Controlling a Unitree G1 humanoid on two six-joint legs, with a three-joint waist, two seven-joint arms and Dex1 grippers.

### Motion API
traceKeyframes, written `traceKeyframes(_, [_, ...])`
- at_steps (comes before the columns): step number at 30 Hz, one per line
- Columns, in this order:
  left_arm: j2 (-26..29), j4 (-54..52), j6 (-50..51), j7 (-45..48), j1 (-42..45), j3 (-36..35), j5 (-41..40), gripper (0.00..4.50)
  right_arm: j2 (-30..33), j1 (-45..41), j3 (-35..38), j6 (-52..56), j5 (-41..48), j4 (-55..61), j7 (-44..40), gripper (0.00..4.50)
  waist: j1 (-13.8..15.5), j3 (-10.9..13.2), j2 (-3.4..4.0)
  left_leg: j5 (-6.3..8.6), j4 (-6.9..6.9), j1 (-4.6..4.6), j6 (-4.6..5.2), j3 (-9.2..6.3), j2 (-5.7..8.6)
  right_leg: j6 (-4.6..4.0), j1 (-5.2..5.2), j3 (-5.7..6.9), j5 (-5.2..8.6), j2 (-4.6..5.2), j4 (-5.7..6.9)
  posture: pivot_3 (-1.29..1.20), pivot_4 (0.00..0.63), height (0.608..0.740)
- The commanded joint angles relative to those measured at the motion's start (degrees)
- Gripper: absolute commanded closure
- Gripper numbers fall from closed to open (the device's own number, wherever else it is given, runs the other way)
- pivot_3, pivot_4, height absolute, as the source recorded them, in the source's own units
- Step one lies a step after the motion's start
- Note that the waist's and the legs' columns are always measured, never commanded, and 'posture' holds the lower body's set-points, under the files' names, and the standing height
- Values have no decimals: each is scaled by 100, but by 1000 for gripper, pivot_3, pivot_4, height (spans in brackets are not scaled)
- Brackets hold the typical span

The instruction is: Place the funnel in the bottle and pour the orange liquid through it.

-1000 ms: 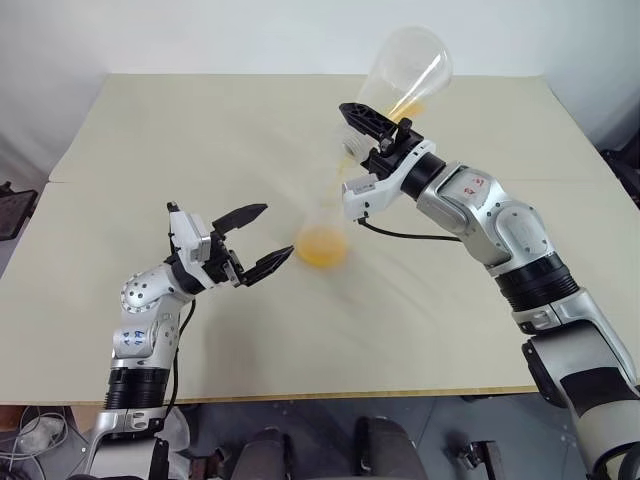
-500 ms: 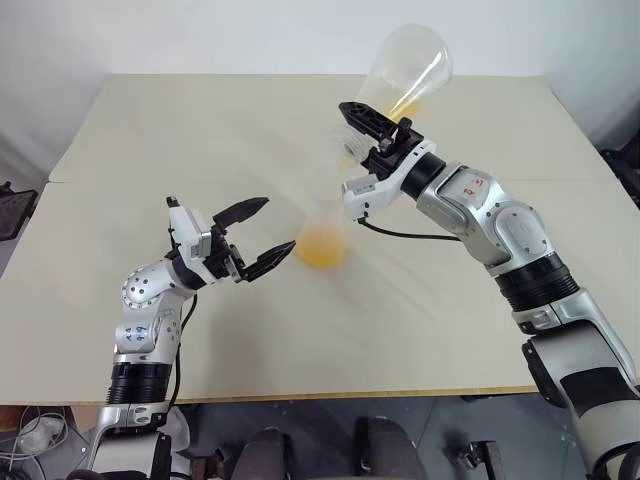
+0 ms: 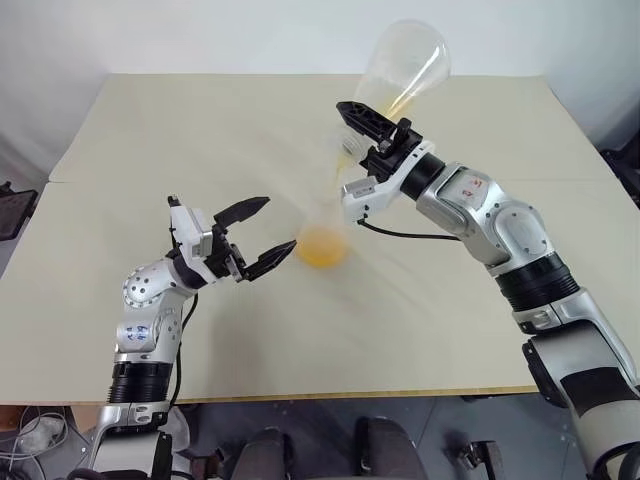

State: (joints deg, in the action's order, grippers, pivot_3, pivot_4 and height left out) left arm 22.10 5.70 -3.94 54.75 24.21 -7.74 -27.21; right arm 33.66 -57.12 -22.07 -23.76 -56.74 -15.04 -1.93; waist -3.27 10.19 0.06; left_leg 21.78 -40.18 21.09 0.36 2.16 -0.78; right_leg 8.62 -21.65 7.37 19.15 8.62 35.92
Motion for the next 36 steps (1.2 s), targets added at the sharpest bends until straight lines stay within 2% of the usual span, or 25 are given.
traceKeyframes(1, [-55, -20, -135, -16, 85, 15, 2, 0, 138, -36, 197, -36, 121, 470, 0, 2030, -1, 0, 0, 0, 0, 0, 0, 0, 0, 0, 0, 0, 0, 0, 0, 0, 150, 740])
traceKeyframes(22, [-115, 15, -176, -6, 65, -3, 22, 0, 184, 73, 278, 56, 333, 636, -206, 2030, 1, 0, 0, 0, 0, -1, 0, 1, -1, 0, 0, 0, 0, 0, 0, 0, 150, 740])
traceKeyframes(28, [-107, -24, -147, -3, 25, 3, 8, 0, -19, 269, 545, 281, 1257, 652, -680, 2030, 1, 0, 0, 0, 0, 0, 0, 2, 0, 0, 0, 1, 0, 0, 1, 0, 150, 740])
traceKeyframes(33, [-85, -61, -104, -1, 6, -1, -6, 0, -317, 459, 1005, 649, 2502, 869, -1300, 2030, 6, 0, 0, 0, -1, -1, 0, 0, 0, 0, 0, 2, 0, 0, 2, 0, 150, 740])
traceKeyframes(36, [-57, -94, -62, 14, -12, -4, -21, 0, -585, 598, 1465, 1177, 3683, 1290, -1830, 2030, 6, 0, 0, 0, 0, -1, 0, -2, -1, 0, 1, 3, 0, -1, 2, 0, 150, 740])
